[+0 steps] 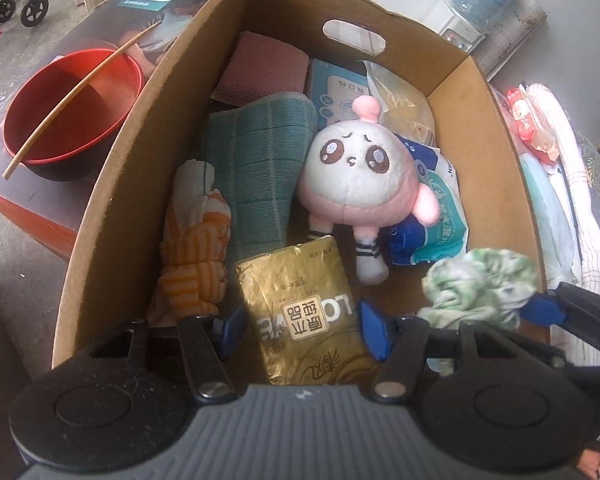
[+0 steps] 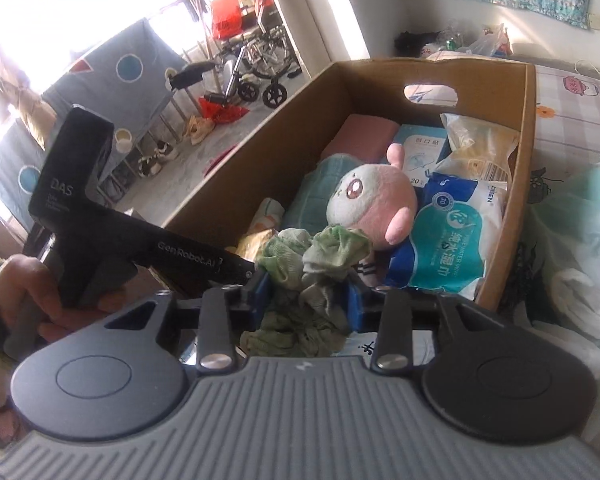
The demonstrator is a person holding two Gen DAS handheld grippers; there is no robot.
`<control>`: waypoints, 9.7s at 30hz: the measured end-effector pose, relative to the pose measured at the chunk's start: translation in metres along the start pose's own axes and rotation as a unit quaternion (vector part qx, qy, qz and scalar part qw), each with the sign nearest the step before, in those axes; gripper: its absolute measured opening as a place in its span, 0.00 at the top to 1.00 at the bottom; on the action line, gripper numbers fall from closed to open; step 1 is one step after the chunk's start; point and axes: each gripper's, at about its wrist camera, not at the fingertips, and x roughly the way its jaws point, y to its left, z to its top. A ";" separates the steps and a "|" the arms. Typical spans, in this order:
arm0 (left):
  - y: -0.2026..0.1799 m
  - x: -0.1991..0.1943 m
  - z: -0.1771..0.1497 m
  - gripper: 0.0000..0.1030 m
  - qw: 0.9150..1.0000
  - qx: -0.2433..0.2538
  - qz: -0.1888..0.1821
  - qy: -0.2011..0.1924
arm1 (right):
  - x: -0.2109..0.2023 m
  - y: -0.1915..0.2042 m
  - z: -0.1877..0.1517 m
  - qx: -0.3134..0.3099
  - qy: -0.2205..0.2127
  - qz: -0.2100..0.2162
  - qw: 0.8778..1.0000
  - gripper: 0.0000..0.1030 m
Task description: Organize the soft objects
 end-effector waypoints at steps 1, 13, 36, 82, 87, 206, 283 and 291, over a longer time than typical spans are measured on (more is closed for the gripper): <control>0.001 0.001 0.001 0.41 1.000 -0.002 0.000 0.001 | 0.004 -0.001 0.000 -0.003 0.005 -0.003 1.000 0.52; -0.001 0.013 0.003 0.41 1.000 0.009 0.013 0.016 | -0.029 -0.037 -0.005 0.040 -0.043 -0.008 0.998 0.52; -0.028 0.014 0.029 0.41 0.998 -0.027 -0.060 0.000 | -0.105 -0.125 -0.049 0.201 -0.152 -0.022 0.967 0.49; -0.036 0.032 0.027 0.48 0.998 -0.040 -0.058 -0.002 | -0.091 -0.145 -0.063 0.233 -0.144 -0.014 0.962 0.46; -0.034 0.047 0.023 0.33 0.996 -0.058 -0.063 0.024 | -0.093 -0.147 -0.065 0.235 -0.145 -0.019 0.961 0.44; -0.119 -0.073 -0.133 0.00 0.973 0.078 0.114 -0.186 | -0.098 -0.050 -0.107 0.124 -0.065 -0.232 0.963 0.01; -0.115 -0.048 -0.131 0.01 0.976 0.056 0.156 -0.143 | -0.063 -0.054 -0.101 0.106 -0.008 -0.207 0.973 0.01; -0.115 -0.049 -0.131 0.01 0.976 0.056 0.156 -0.143 | -0.063 -0.055 -0.101 0.106 -0.008 -0.207 0.973 0.01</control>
